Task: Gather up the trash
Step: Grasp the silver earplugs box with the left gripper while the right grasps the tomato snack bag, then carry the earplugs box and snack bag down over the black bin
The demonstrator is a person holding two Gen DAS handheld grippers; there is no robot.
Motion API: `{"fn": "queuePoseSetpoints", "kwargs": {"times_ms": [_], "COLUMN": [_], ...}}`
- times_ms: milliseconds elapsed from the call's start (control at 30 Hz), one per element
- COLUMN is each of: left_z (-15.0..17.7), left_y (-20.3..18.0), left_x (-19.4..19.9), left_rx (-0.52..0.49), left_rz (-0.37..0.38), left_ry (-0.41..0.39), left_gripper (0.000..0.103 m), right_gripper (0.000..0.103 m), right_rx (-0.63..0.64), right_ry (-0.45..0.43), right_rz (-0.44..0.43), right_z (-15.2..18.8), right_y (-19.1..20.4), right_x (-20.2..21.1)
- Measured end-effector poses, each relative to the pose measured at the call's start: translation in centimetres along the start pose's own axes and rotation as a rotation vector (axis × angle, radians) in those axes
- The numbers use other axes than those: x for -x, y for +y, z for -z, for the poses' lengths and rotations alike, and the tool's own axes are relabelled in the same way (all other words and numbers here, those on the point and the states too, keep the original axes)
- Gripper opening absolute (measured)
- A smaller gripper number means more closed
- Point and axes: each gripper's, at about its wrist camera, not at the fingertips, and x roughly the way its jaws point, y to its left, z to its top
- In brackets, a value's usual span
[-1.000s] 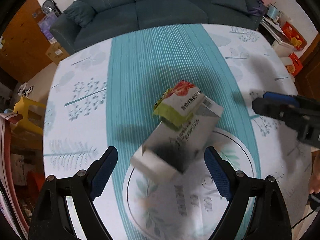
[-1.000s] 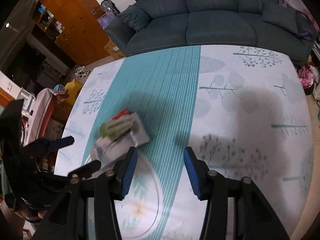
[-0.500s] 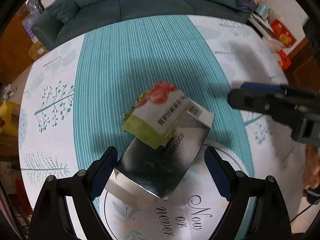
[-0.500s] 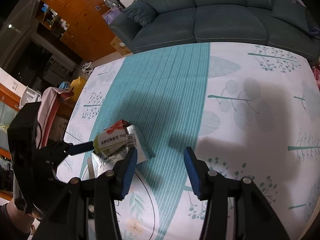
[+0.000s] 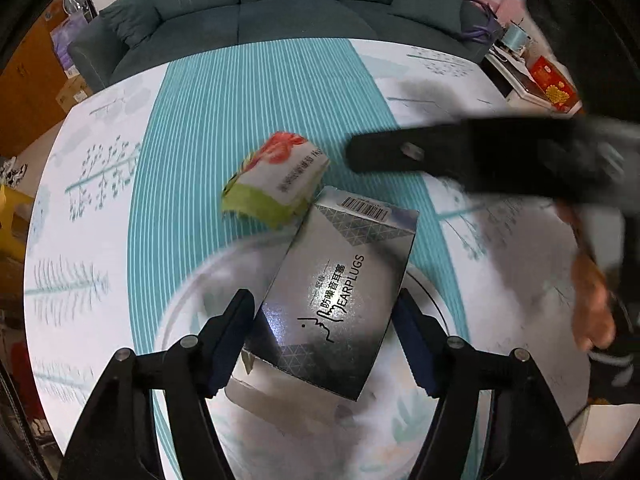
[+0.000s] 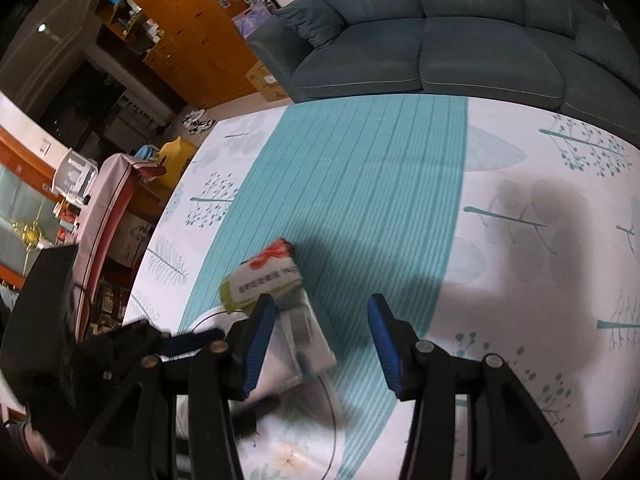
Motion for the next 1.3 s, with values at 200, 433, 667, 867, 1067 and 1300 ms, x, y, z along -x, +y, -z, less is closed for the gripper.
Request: {"fn": "queuePoseSetpoints", "kwargs": {"times_ms": [200,433,667,867,1067,1300], "left_z": [2.2,5.3,8.1,9.9,10.5,12.1], "left_y": [0.1,4.1,8.5,10.5,10.6,9.8], "left_x": [2.3,5.7,7.5,8.5,8.7,9.7], "left_rx": [0.091,0.293,0.5,0.559,0.555,0.509], "left_rz": [-0.016,-0.106,-0.136,-0.137,-0.129,-0.112], "left_ry": [-0.018,-0.076,-0.113,-0.128,-0.136,-0.147], "left_gripper": [0.068,0.067,0.067,0.067,0.067,0.064], "right_gripper": [0.054,0.062,0.077,0.077,0.055,0.054], "right_rx": [0.028,0.073,0.197,0.319,0.336,0.2], "right_ry": [0.024,0.05,0.039,0.063,0.048,0.054], "right_rz": [-0.005,0.019,0.081,0.161,0.201,0.151], "right_z": [0.0,-0.4,-0.7,-0.3,0.8,3.9], "right_y": [1.4,3.1,5.3,6.7,6.7,6.0], "right_x": [-1.3,-3.6,-5.6,-7.2,-6.3,-3.6]}}
